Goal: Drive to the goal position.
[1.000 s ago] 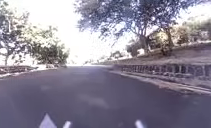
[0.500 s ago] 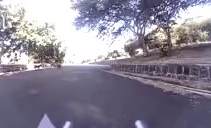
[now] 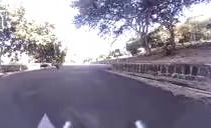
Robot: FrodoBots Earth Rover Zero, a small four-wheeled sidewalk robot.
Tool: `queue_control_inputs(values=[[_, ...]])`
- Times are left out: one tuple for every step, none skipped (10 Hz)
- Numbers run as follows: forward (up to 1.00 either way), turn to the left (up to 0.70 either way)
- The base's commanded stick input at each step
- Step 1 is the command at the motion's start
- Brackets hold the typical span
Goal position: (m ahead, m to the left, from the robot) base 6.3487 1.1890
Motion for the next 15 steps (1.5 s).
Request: queue_control_inputs(values=[[0.7, 0.0], [0.7, 0.0], [0.7, 0.0], [0.7, 0.0], [0.7, 0.0], [0.7, 0.0], [0.7, 0.0], [0.7, 0.0], [0.7, 0.0], [0.7, 0.0], [0.7, 0.0], [0.7, 0.0], [0.7, 0.0], [0.7, 0.0], [0.7, 0.0]])
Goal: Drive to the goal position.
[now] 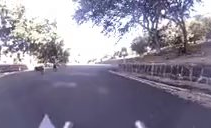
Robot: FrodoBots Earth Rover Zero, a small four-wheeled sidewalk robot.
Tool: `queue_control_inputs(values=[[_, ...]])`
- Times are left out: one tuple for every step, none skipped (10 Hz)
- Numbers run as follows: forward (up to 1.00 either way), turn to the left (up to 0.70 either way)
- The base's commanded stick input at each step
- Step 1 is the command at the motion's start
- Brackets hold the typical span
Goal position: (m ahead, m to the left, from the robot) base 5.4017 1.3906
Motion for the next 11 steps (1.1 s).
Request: queue_control_inputs(values=[[0.7, 0.0], [0.7, 0.0], [0.7, 0.0], [0.7, 0.0], [0.7, 0.0], [0.7, 0.0], [0.7, 0.0], [0.7, 0.0], [0.7, 0.0], [0.7, 0.0], [0.7, 0.0]])
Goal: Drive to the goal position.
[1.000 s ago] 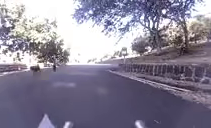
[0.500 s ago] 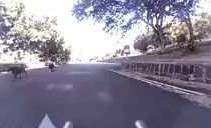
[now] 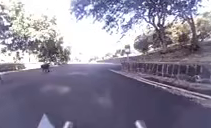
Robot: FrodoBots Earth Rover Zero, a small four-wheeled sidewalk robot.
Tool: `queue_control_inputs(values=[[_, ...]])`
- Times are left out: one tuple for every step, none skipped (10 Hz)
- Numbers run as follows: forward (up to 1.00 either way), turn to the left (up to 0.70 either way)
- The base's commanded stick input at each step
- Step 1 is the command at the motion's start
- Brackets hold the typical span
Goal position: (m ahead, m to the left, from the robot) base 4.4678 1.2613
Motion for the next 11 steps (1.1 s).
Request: queue_control_inputs(values=[[0.7, 0.0], [0.7, 0.0], [0.7, 0.0], [0.7, 0.0], [0.7, 0.0], [0.7, 0.0], [0.7, 0.0], [0.7, 0.0], [0.7, 0.0], [0.7, 0.0], [0.7, 0.0]])
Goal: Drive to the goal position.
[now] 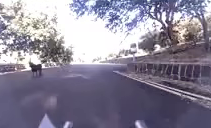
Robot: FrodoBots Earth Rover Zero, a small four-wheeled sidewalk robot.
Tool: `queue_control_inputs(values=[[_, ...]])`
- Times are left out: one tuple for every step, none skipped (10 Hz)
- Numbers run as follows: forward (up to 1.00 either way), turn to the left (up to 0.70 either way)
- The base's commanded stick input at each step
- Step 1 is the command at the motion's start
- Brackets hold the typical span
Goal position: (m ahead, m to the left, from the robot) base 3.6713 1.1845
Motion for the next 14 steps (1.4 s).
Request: queue_control_inputs(values=[[0.7, 0.0], [0.7, 0.0], [0.7, 0.0], [0.7, 0.0], [0.7, 0.0], [0.7, 0.0], [0.7, 0.0], [0.7, 0.0], [0.7, 0.0], [0.7, 0.0], [0.7, 0.0], [0.7, 0.0], [0.7, 0.0], [0.7, 0.0]])
